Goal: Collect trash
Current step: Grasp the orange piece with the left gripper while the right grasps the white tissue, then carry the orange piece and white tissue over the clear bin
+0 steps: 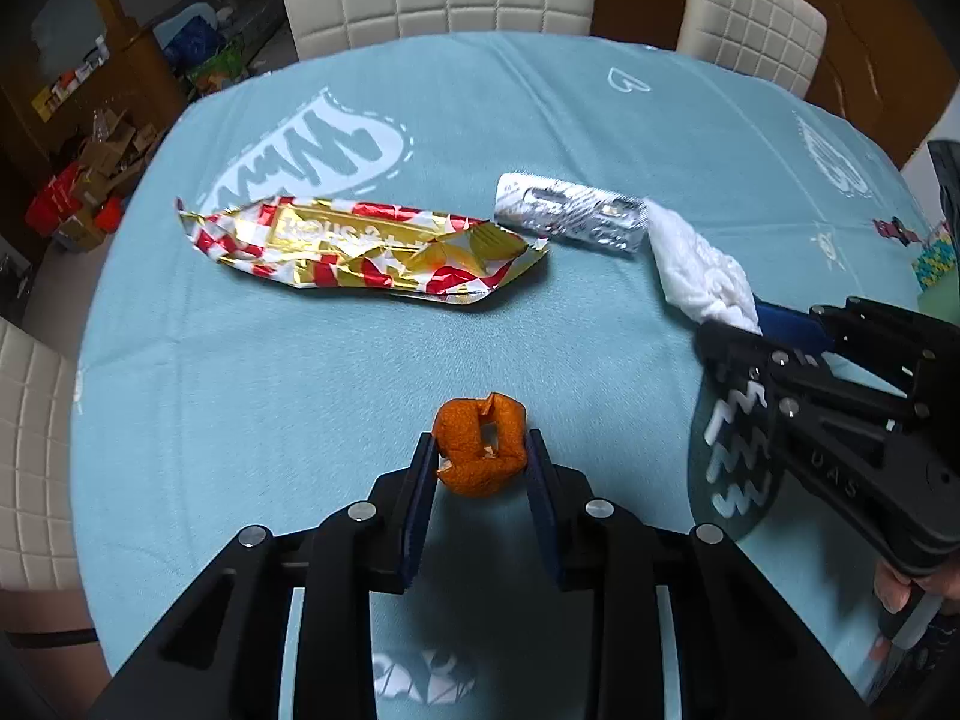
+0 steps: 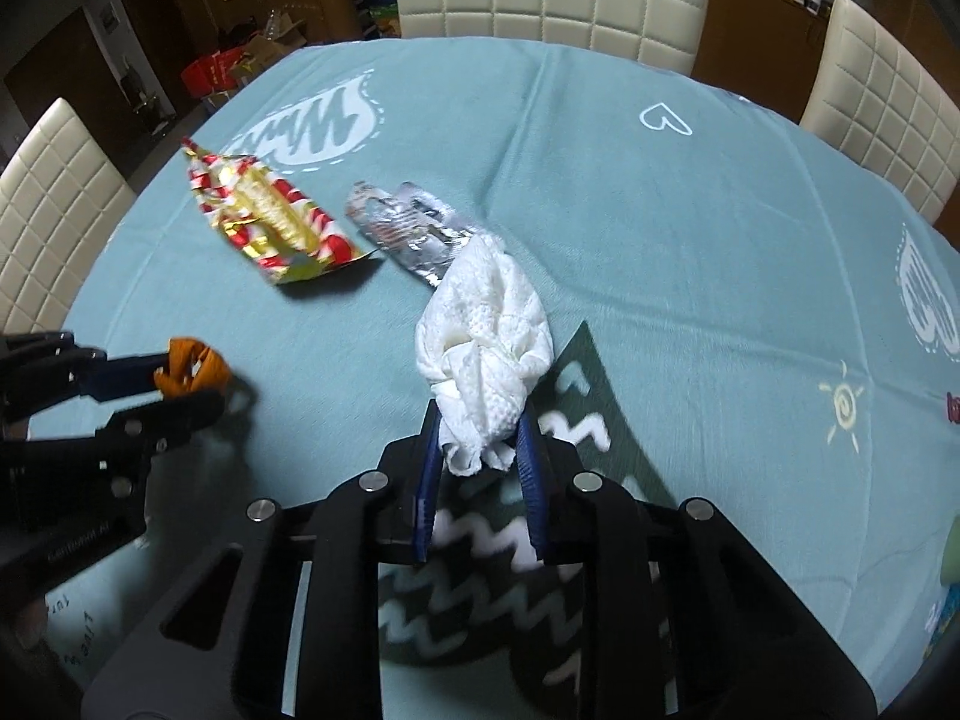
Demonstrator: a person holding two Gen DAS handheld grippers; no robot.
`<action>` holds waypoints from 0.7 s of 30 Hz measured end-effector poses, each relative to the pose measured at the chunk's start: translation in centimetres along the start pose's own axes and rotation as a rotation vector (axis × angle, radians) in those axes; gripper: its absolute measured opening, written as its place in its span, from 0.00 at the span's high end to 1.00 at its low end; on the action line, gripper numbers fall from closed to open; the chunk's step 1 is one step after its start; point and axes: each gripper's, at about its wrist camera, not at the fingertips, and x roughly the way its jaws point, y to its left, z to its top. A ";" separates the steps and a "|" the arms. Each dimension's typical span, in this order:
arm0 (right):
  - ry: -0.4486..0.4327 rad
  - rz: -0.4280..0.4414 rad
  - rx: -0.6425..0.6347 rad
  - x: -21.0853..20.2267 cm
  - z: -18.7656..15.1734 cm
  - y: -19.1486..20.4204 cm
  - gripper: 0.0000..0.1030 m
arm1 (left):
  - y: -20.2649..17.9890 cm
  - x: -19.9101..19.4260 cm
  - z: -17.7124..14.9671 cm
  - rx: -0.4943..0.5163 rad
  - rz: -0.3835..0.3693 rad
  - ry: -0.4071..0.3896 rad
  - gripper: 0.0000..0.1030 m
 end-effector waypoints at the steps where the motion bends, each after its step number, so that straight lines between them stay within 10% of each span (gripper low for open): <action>1: 0.000 0.004 -0.001 -0.3 -0.2 0.2 0.75 | -0.1 -0.4 -0.2 0.003 0.000 -0.005 0.72; 21: -0.001 0.079 -0.149 -4.7 -4.0 13.6 0.75 | 8.1 -5.8 -8.6 -0.083 0.037 -0.039 0.72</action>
